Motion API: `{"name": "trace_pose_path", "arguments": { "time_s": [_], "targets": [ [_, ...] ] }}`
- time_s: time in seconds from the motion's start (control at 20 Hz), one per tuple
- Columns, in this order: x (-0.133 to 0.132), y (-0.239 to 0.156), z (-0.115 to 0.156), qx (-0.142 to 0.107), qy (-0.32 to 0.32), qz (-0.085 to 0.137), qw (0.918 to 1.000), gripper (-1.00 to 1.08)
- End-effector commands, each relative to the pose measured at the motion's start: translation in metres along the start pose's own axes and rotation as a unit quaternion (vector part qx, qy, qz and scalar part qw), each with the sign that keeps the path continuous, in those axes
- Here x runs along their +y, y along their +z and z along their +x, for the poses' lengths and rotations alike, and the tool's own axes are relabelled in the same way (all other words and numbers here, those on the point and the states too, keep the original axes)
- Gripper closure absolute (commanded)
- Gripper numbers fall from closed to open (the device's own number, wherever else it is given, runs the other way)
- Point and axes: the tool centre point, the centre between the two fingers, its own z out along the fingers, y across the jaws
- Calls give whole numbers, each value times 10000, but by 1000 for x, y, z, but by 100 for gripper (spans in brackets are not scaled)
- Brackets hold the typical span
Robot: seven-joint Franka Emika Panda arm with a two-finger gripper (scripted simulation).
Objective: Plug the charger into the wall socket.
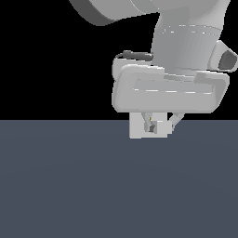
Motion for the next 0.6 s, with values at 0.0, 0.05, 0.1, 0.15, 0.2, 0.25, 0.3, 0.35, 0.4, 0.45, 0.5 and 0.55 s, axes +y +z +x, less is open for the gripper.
{"name": "trace_pose_path", "arguments": {
  "time_s": [0.0,0.05,0.1,0.15,0.2,0.25,0.3,0.35,0.4,0.45,0.5,0.55],
  "targets": [
    [0,-6,3,3,211,-102,9997,108],
    [0,-8,3,2,270,-132,9995,108],
    [1,-10,4,0,322,-158,9994,108],
    [1,-11,5,-2,366,-181,9992,108],
    [1,-12,5,-4,404,-200,9990,108],
    [1,-13,6,-6,436,-217,9988,108],
    [1,-14,6,-8,463,-230,9987,108],
    [1,-14,6,-10,484,-242,9985,108],
    [1,-15,6,-13,501,-251,9984,108],
    [1,-15,6,-15,512,-257,9984,108],
    [1,-15,6,-17,519,-261,9983,108],
    [1,-15,6,-20,522,-263,9983,108]
  ]
}}
